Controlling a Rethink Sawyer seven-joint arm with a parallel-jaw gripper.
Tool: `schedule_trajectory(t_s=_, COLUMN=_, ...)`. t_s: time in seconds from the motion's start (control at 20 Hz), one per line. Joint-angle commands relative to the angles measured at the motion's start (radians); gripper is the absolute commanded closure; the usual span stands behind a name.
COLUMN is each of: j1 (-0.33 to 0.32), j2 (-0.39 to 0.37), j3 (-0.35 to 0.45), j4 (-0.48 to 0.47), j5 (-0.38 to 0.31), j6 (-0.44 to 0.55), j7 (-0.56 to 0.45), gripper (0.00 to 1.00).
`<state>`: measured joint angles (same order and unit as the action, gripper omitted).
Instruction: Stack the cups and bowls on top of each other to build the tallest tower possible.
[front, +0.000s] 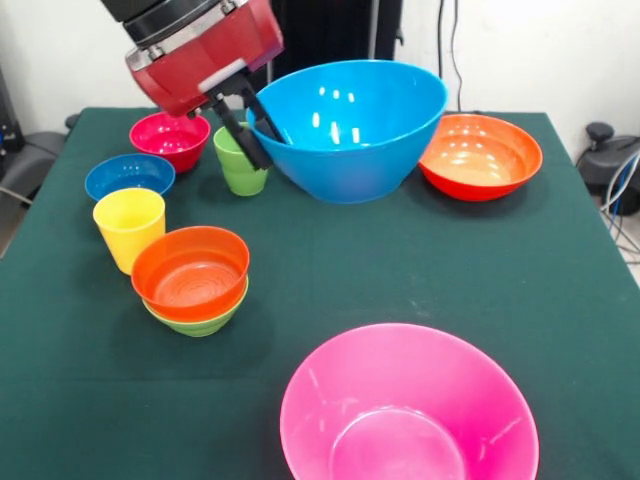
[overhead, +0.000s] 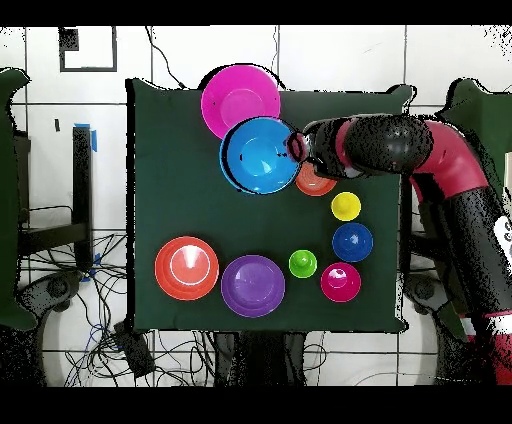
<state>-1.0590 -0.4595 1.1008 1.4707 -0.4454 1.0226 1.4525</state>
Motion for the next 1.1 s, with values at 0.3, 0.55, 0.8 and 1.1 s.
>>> schedule_trajectory(t_s=0.3, j1=0.049, j2=0.076, j3=-0.064, j4=-0.115, j5=-0.099, j6=0.044, j7=-0.320, gripper=1.00)
schedule_trajectory(t_s=0.55, j1=0.054, j2=0.094, j3=-0.060, j4=-0.124, j5=-0.128, j6=0.023, j7=-0.328, gripper=1.00)
schedule_trajectory(t_s=0.8, j1=0.054, j2=0.122, j3=-0.063, j4=-0.162, j5=-0.139, j6=0.047, j7=-0.345, gripper=1.00)
schedule_trajectory(t_s=1.1, j1=0.035, j2=0.155, j3=-0.067, j4=-0.190, j5=-0.164, j6=0.060, j7=-0.414, gripper=1.00)
